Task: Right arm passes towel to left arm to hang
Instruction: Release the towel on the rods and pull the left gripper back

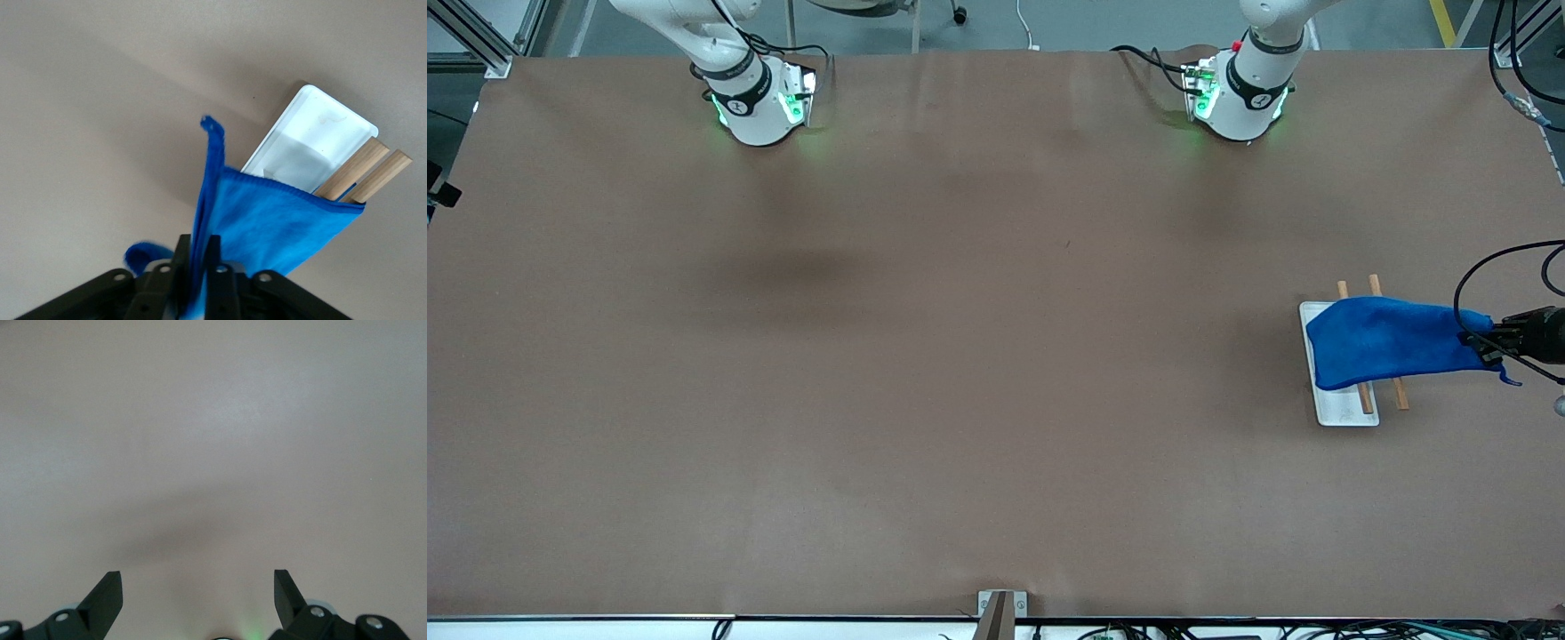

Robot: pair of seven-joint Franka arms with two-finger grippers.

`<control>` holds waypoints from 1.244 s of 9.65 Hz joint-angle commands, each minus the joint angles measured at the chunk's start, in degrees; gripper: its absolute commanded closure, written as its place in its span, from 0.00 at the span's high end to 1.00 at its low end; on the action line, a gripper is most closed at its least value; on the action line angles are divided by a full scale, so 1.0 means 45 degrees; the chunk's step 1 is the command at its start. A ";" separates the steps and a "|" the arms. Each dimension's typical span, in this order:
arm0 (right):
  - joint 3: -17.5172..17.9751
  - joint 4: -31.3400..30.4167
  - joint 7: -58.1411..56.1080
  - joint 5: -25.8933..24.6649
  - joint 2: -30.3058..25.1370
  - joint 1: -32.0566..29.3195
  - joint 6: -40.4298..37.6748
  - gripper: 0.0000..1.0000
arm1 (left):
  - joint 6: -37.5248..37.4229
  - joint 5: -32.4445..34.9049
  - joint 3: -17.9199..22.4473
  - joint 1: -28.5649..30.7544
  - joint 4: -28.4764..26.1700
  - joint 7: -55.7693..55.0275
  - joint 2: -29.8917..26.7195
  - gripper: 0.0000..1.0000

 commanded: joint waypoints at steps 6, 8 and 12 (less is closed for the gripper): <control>0.0066 0.0158 -0.0053 -0.0176 0.0082 -0.0123 -0.0112 1.00 | 0.0108 0.0170 -0.0109 0.0390 0.0836 0.2218 -0.0088 1.00; 0.0066 0.0178 -0.0053 -0.0176 0.0082 -0.0123 -0.0112 1.00 | -0.0145 0.0227 -0.0518 0.0255 0.0996 0.2416 -0.1020 1.00; 0.0066 0.0178 -0.0053 -0.0176 0.0082 -0.0123 -0.0131 1.00 | -0.0805 0.0228 -0.2819 0.0234 0.1015 0.2241 -0.3170 1.00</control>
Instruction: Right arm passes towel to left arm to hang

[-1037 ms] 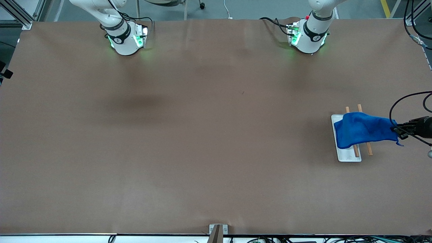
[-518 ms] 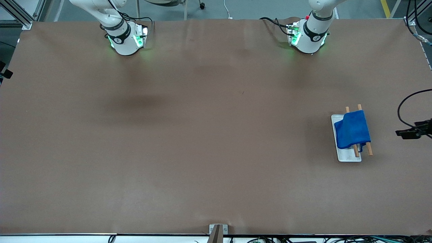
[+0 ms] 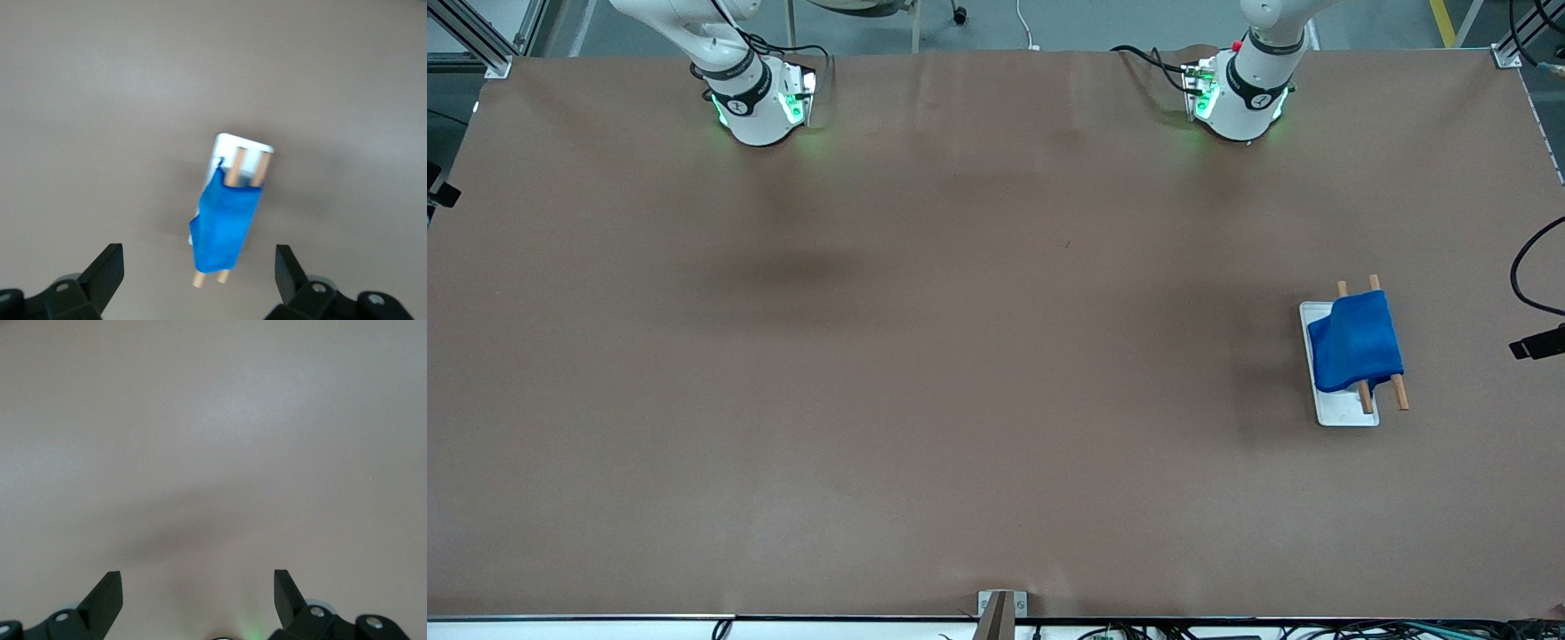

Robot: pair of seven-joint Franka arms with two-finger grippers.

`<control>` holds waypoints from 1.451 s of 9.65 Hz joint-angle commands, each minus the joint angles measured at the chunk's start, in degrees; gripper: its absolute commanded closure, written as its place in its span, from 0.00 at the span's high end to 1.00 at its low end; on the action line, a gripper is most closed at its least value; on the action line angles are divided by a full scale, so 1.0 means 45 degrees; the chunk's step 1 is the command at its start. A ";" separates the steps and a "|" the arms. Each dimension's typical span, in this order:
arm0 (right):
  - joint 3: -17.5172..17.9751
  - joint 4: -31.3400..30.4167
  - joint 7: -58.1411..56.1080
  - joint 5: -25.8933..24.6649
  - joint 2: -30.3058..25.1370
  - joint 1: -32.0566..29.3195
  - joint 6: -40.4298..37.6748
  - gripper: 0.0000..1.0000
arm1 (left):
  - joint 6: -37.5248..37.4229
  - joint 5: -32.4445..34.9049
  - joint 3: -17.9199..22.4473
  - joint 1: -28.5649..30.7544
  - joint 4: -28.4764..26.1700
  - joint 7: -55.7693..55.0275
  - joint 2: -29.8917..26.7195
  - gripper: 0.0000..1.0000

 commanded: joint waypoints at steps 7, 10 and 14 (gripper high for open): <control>0.0052 0.0154 -0.0053 -0.0135 0.0076 -0.0120 -0.0171 1.00 | -0.1855 -0.0677 -0.2338 0.0069 -0.0909 0.0278 -0.3173 1.00; 0.0071 0.0154 -0.0073 -0.0135 0.0076 -0.0101 -0.0210 1.00 | -0.1797 -0.2123 0.0655 -0.2922 -0.2508 0.0202 -0.4597 1.00; 0.0052 0.0115 -0.0053 -0.0115 0.0076 -0.0081 -0.0190 1.00 | -0.1427 -0.2026 0.2522 -0.5102 -0.4423 0.0221 -0.6004 1.00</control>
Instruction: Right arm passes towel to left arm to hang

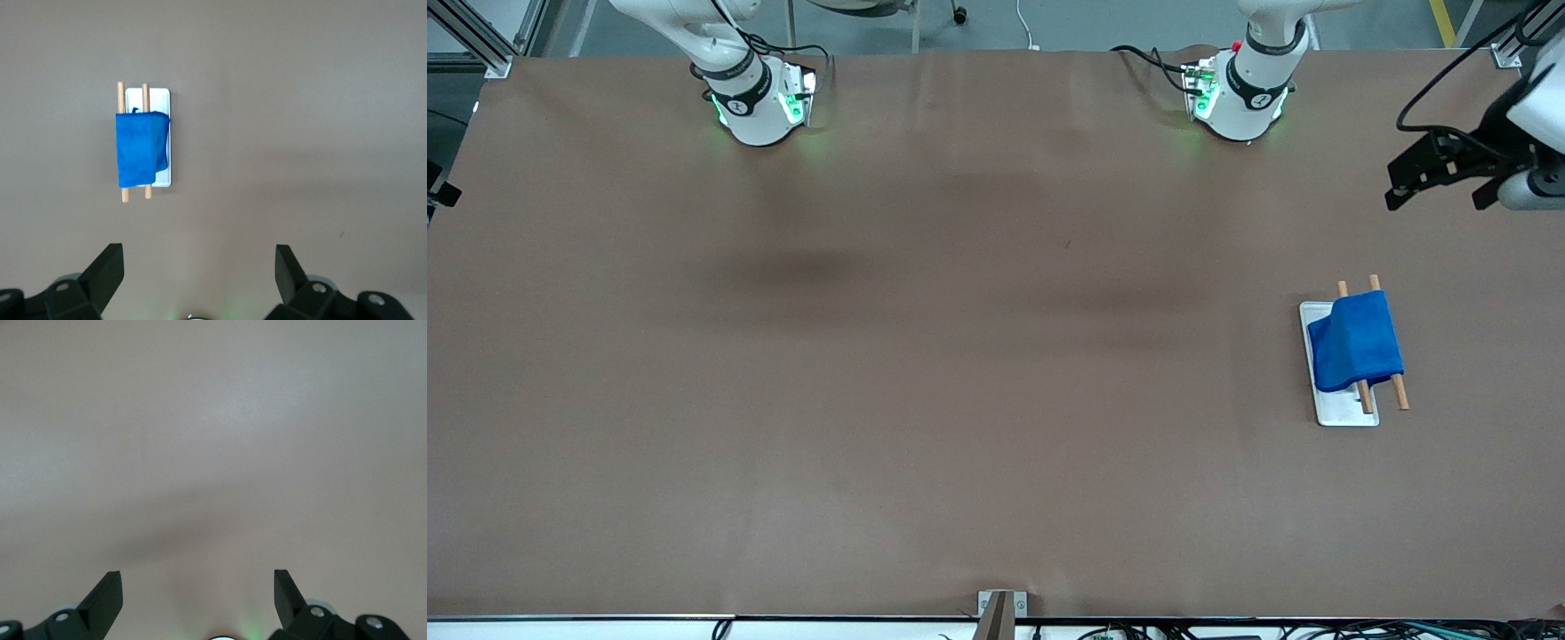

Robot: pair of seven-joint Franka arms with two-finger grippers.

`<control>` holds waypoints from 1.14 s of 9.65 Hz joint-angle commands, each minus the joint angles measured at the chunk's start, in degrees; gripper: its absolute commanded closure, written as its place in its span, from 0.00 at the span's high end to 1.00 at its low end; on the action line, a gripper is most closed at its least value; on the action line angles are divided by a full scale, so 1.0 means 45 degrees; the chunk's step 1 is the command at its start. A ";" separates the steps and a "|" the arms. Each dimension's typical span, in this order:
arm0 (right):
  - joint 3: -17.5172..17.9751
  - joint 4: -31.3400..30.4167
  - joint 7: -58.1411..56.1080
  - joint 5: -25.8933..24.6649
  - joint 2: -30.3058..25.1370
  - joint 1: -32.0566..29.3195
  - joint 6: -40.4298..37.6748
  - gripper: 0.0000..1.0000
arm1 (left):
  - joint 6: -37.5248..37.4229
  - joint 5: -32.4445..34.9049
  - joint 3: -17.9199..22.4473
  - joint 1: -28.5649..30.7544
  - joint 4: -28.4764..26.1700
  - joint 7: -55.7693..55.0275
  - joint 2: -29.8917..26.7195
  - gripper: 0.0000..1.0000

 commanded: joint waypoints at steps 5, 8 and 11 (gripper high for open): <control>0.0053 0.0134 -0.0092 -0.0135 0.0061 -0.0094 -0.0086 1.00 | 0.0450 0.0118 0.1221 -0.1260 -0.1730 0.0103 -0.0842 1.00; 0.0072 0.0134 -0.0229 -0.0446 0.0061 0.0062 -0.0105 1.00 | 0.0255 0.0564 0.1026 -0.1319 -0.0929 -0.0033 -0.0353 1.00; 0.0170 0.0212 -0.0053 -0.0428 0.0042 0.0159 -0.0105 1.00 | 0.0234 0.0684 0.0908 -0.1300 -0.0791 0.0024 -0.0256 1.00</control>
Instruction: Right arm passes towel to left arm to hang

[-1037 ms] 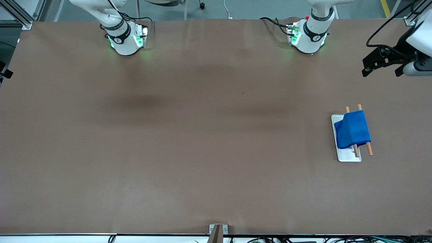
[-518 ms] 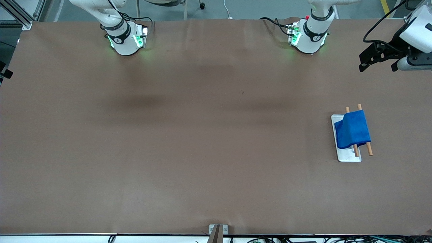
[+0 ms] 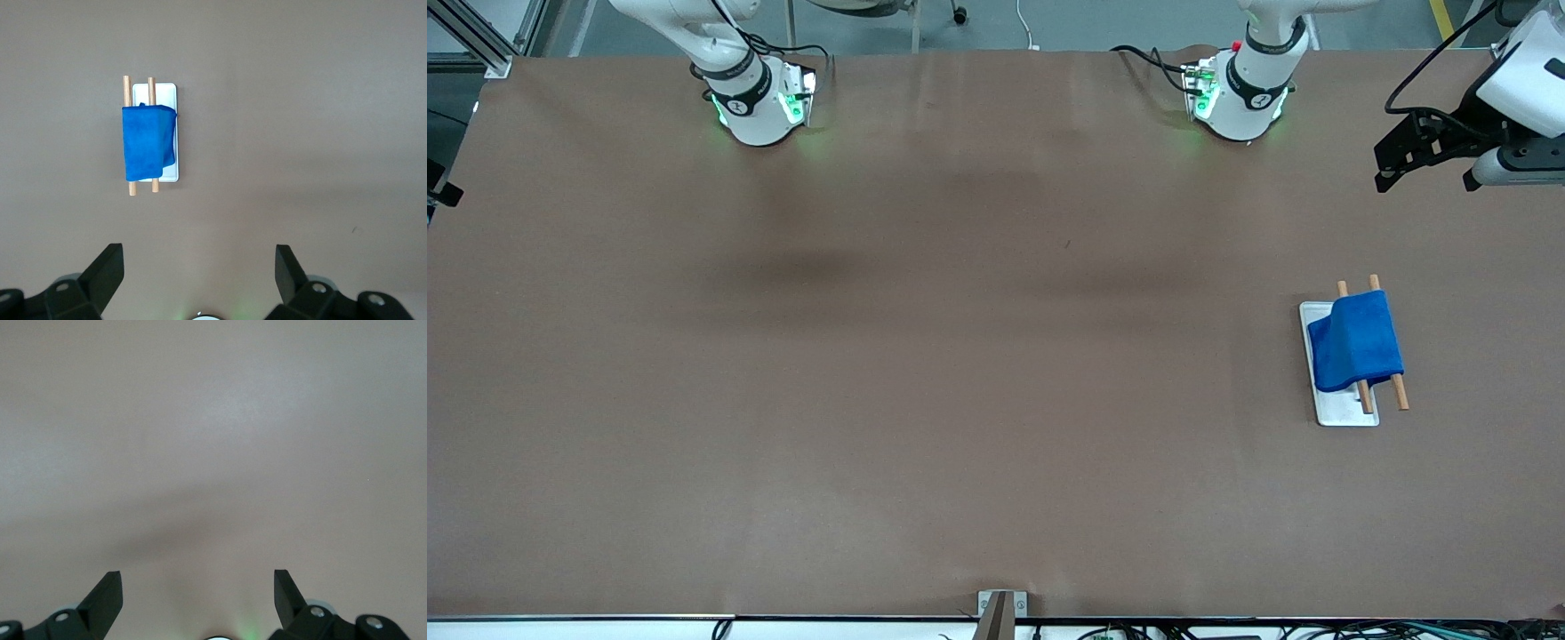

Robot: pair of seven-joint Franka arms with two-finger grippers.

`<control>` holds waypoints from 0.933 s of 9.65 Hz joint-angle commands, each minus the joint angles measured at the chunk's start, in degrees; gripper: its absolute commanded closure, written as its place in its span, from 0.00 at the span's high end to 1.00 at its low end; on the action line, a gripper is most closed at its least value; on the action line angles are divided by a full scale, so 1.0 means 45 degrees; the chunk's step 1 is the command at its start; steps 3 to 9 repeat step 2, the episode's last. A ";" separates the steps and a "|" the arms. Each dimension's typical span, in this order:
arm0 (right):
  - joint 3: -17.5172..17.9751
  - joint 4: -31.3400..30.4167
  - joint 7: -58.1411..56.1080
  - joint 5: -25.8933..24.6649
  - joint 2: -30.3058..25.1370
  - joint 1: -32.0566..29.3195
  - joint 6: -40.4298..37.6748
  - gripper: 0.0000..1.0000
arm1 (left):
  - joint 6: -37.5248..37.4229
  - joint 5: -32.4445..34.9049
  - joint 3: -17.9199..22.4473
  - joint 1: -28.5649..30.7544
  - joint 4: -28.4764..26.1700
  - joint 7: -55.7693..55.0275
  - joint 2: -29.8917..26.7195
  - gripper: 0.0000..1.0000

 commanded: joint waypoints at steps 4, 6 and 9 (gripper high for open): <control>0.0077 0.0183 0.0040 -0.0230 0.0038 0.0017 -0.0086 1.00 | -0.0092 0.0219 -0.0056 0.0020 0.0013 0.0083 0.0390 1.00; 0.0077 0.0183 0.0040 -0.0230 0.0038 0.0017 -0.0086 1.00 | -0.0092 0.0219 -0.0056 0.0020 0.0013 0.0083 0.0390 1.00; 0.0077 0.0183 0.0040 -0.0230 0.0038 0.0017 -0.0086 1.00 | -0.0092 0.0219 -0.0056 0.0020 0.0013 0.0083 0.0390 1.00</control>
